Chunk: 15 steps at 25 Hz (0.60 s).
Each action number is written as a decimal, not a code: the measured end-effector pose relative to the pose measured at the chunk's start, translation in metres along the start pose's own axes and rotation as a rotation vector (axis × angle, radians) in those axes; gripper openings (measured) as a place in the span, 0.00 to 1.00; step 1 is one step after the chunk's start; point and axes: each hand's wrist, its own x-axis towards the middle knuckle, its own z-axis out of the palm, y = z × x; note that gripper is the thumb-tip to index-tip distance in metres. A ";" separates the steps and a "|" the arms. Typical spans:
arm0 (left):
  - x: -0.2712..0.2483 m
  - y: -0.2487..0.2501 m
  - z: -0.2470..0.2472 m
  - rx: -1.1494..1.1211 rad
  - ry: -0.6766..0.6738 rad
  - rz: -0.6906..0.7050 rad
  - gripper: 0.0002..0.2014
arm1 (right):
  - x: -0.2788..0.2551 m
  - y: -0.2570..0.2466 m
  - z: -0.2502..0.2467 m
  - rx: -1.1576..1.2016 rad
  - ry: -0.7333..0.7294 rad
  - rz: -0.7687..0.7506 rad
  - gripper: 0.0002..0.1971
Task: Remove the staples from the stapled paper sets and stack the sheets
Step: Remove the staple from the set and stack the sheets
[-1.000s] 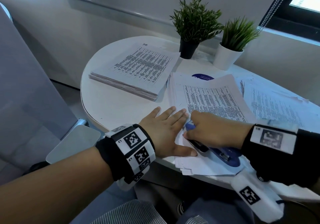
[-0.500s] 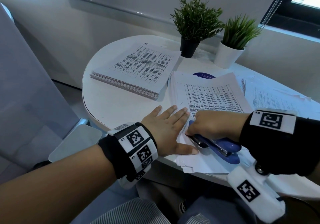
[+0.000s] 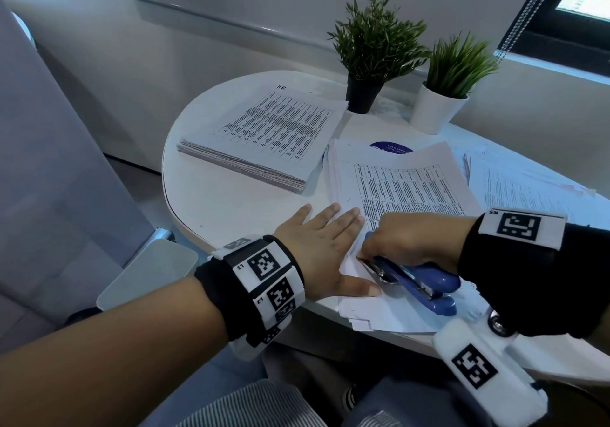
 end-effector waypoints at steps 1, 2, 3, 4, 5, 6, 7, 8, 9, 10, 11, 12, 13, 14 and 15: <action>0.000 0.000 0.000 0.001 -0.004 -0.001 0.51 | 0.000 0.000 0.000 -0.013 -0.002 -0.003 0.18; 0.000 0.000 0.000 0.003 -0.006 -0.002 0.51 | 0.000 0.000 0.000 -0.025 -0.001 -0.005 0.18; 0.000 0.000 -0.001 0.005 -0.006 -0.001 0.51 | 0.001 0.001 0.000 -0.020 0.004 -0.003 0.18; -0.001 0.000 -0.001 0.006 -0.008 0.000 0.51 | 0.003 0.002 0.001 0.019 0.007 0.005 0.17; -0.001 0.000 -0.001 0.006 -0.007 0.001 0.51 | 0.004 0.004 0.002 0.095 0.009 0.017 0.16; -0.001 0.001 0.000 0.007 -0.005 0.002 0.52 | 0.006 0.005 0.002 0.169 0.009 0.030 0.16; 0.000 0.000 0.000 0.008 0.001 0.000 0.52 | 0.006 0.005 0.001 0.200 0.012 0.034 0.15; 0.001 0.000 0.001 0.008 0.007 0.000 0.51 | 0.006 0.006 0.001 0.178 0.016 0.027 0.16; 0.002 -0.001 0.001 0.001 0.015 0.000 0.51 | 0.005 0.008 0.000 0.132 0.027 0.008 0.17; 0.002 -0.002 0.003 -0.010 0.028 0.005 0.51 | 0.004 0.011 0.000 0.095 0.038 -0.018 0.19; 0.002 -0.002 0.004 -0.029 0.057 0.014 0.51 | 0.002 0.014 -0.001 0.087 0.048 -0.054 0.19; 0.000 -0.003 0.007 -0.065 0.101 0.025 0.50 | 0.003 0.018 0.001 0.108 0.065 -0.096 0.18; -0.001 -0.005 0.008 -0.132 0.167 0.039 0.48 | 0.003 0.022 0.003 0.135 0.100 -0.140 0.15; -0.002 -0.007 0.010 -0.240 0.253 0.059 0.43 | 0.003 0.026 0.007 0.160 0.145 -0.177 0.15; -0.002 -0.010 0.010 -0.377 0.349 0.087 0.37 | 0.003 0.028 0.011 0.185 0.193 -0.208 0.15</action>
